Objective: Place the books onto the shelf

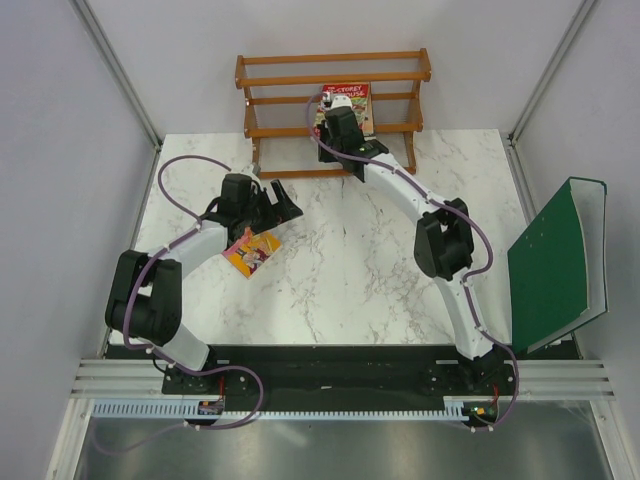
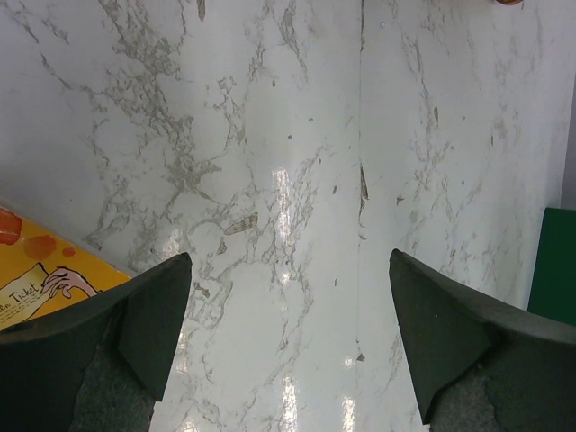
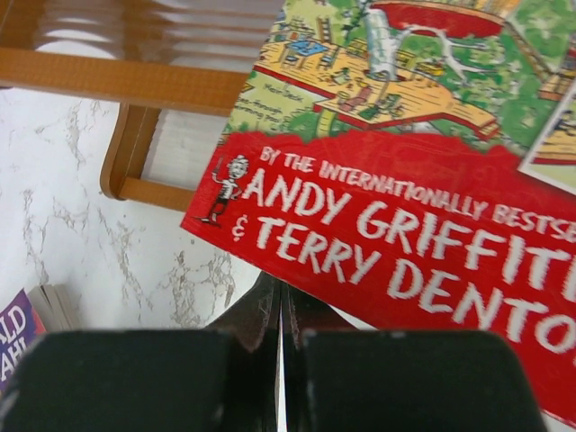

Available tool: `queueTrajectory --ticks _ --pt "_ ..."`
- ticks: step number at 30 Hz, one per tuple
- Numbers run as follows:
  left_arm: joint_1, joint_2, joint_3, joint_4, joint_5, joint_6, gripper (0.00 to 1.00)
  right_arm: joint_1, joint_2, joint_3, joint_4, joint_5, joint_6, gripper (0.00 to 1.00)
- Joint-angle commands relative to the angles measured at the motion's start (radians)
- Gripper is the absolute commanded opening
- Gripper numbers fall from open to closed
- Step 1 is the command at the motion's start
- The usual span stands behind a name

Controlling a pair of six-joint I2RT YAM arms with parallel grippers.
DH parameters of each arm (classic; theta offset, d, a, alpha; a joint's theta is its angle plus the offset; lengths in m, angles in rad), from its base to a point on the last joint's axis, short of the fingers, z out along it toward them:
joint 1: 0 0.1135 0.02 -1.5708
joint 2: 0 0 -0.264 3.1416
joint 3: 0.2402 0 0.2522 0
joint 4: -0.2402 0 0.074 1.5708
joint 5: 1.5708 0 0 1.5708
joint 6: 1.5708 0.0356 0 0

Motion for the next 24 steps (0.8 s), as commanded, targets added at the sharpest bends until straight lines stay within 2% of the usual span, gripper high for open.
queueTrajectory --ticks 1,15,17,19,22,24 --pt "0.0 -0.007 0.022 0.014 0.015 0.035 0.96 -0.022 -0.015 0.038 0.047 0.055 0.036 0.0" --pt "0.0 0.013 0.037 0.012 0.02 0.036 0.96 -0.059 -0.133 -0.111 0.108 0.095 0.061 0.0" --pt "0.001 0.022 0.056 0.012 0.019 0.036 0.96 -0.059 -0.172 -0.147 0.131 0.079 0.056 0.03" --pt "0.0 0.036 0.109 -0.017 0.02 0.039 0.96 -0.059 -0.237 -0.235 0.165 0.077 0.059 0.1" --pt "0.0 0.079 0.233 -0.057 0.031 0.047 0.95 -0.076 -0.355 -0.414 0.251 0.062 0.084 0.13" --pt "0.0 0.132 0.347 -0.078 0.052 0.047 0.87 -0.119 -0.421 -0.564 0.309 0.019 0.137 0.16"
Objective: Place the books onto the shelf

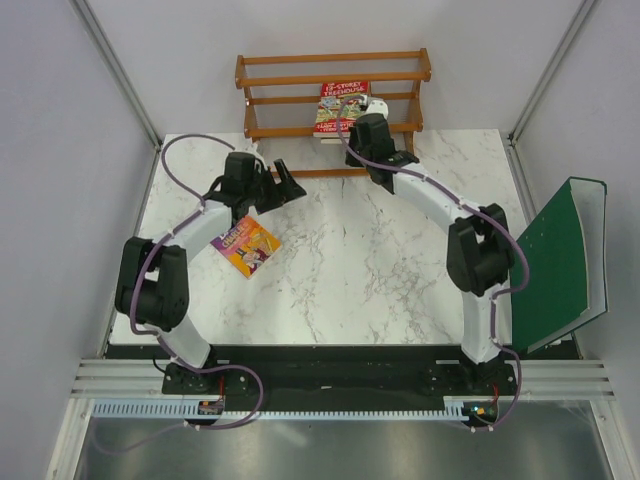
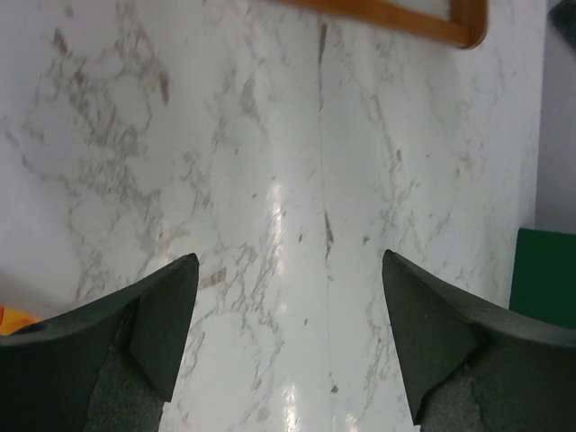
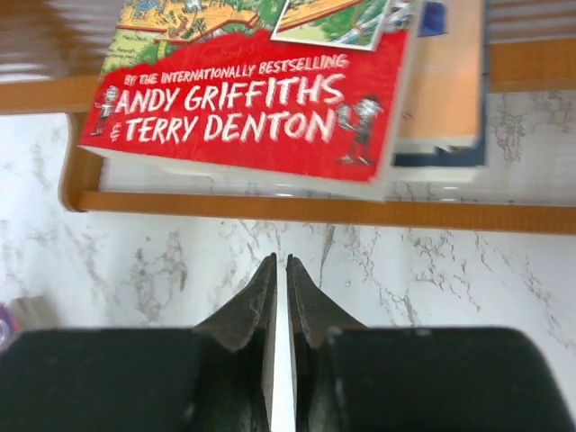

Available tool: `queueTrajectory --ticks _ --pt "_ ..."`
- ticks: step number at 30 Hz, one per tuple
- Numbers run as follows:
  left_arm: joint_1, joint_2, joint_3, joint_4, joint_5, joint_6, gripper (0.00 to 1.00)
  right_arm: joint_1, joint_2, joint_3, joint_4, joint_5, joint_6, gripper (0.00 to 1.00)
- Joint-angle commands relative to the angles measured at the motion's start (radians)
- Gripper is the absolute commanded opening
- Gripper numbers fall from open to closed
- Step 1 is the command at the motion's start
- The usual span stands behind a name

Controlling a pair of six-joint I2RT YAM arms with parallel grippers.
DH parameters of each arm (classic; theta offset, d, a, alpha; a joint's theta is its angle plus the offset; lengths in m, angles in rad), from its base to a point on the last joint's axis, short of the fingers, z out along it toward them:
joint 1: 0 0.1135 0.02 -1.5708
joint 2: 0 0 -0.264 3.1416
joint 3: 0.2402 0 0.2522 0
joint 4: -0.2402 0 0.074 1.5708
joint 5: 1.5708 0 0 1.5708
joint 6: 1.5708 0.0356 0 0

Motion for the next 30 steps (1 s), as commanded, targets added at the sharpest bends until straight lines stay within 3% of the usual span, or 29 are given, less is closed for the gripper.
queueTrajectory --ticks 1,4,6,9,10,16,17,20,30 --pt "0.0 0.074 0.229 -0.023 0.057 0.042 0.84 -0.065 -0.228 -0.236 0.221 -0.065 0.089 0.17" --pt "0.001 0.171 0.391 -0.079 0.082 0.042 0.68 -0.151 -0.299 -0.364 0.292 -0.117 0.152 0.18" --pt "0.003 0.238 0.505 -0.119 0.089 0.04 0.58 -0.205 -0.307 -0.379 0.298 -0.14 0.166 0.28" --pt "0.004 0.324 0.631 -0.145 0.105 0.016 0.21 -0.254 -0.293 -0.352 0.297 -0.186 0.167 0.36" --pt "0.004 0.343 0.661 -0.154 0.106 0.008 0.02 -0.263 -0.279 -0.341 0.295 -0.199 0.166 0.36" --pt "0.006 0.438 0.804 -0.174 0.033 -0.058 0.02 -0.299 -0.167 -0.231 0.294 -0.269 0.192 0.21" --pt "0.006 0.441 0.811 -0.174 -0.016 -0.065 0.02 -0.3 -0.15 -0.214 0.294 -0.301 0.194 0.12" --pt "0.006 0.444 0.808 -0.151 -0.088 -0.079 0.02 -0.3 -0.104 -0.18 0.318 -0.331 0.21 0.01" --pt "-0.002 0.484 0.8 -0.021 -0.107 -0.122 0.02 -0.3 -0.014 -0.105 0.358 -0.363 0.293 0.0"
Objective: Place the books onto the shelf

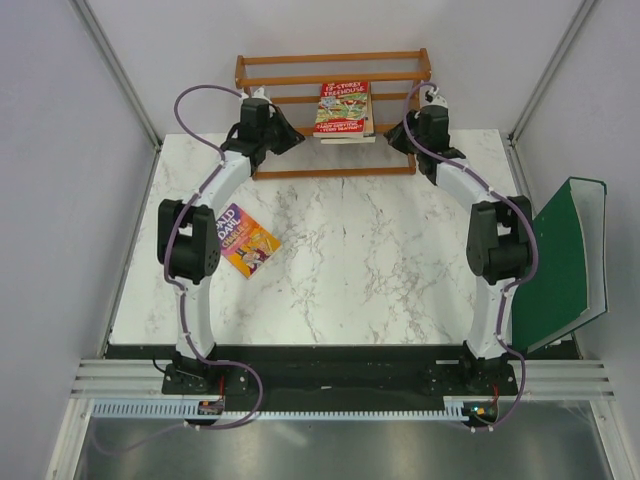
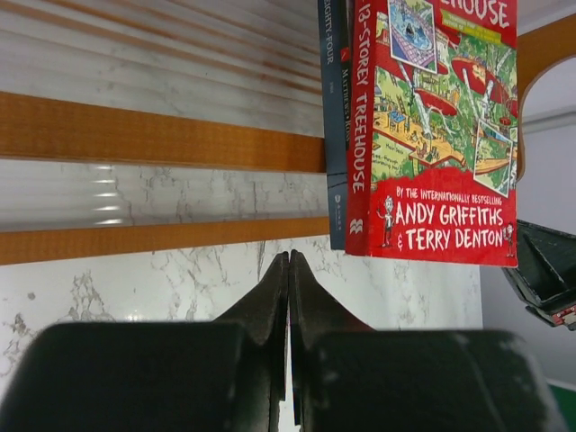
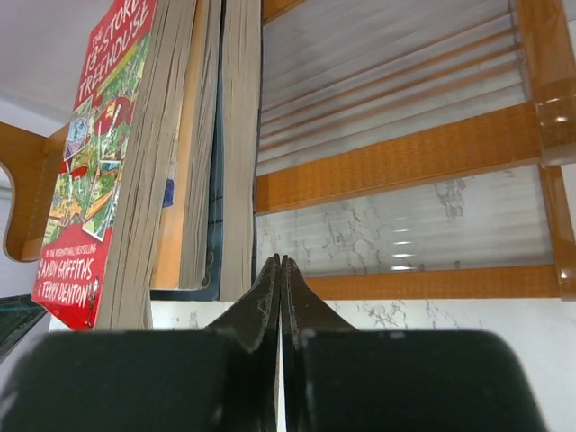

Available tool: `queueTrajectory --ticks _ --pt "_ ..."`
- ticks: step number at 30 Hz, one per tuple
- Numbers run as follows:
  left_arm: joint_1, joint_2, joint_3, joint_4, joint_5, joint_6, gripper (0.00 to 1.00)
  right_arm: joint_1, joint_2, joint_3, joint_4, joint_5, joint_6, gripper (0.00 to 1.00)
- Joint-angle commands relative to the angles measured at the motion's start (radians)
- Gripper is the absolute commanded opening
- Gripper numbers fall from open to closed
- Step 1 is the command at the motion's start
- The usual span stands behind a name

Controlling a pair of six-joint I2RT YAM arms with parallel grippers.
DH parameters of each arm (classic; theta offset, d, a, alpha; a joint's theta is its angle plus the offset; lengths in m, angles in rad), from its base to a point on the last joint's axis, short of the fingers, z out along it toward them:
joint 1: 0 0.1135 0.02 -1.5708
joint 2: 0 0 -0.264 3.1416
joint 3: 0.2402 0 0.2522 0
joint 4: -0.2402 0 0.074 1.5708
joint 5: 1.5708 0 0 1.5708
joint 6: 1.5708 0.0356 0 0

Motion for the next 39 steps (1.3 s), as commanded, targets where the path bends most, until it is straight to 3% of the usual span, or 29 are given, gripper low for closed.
queueTrajectory --ticks 1,10,24,30,33,35,37,38,39 --pt "-0.006 0.036 0.046 0.098 -0.025 -0.051 0.02 0.003 0.021 0.077 0.07 -0.034 0.05 0.0" --pt "-0.043 0.088 0.139 0.107 -0.005 -0.063 0.02 0.027 0.057 0.14 0.067 -0.05 0.059 0.0" --pt "-0.074 0.064 0.156 0.087 -0.052 -0.032 0.02 0.044 0.052 0.142 0.055 -0.042 0.043 0.01" --pt "-0.057 -0.065 0.034 0.079 -0.17 0.008 0.02 0.043 -0.075 0.01 0.084 0.05 -0.004 0.02" --pt "-0.052 -0.221 -0.138 0.084 -0.244 0.011 0.03 0.043 -0.2 -0.119 0.09 0.085 -0.048 0.04" --pt "-0.052 -0.358 -0.294 0.084 -0.292 0.021 0.11 0.044 -0.315 -0.24 0.09 0.087 -0.071 0.09" --pt "-0.052 -0.482 -0.42 -0.003 -0.385 0.018 0.64 0.069 -0.385 -0.336 0.063 0.073 -0.122 0.23" --pt "-0.048 -0.516 -0.459 -0.047 -0.422 -0.013 0.76 0.088 -0.44 -0.355 0.029 0.07 -0.148 0.28" --pt "-0.045 -0.556 -0.541 -0.127 -0.474 -0.038 0.89 0.149 -0.462 -0.375 -0.027 0.074 -0.171 0.39"
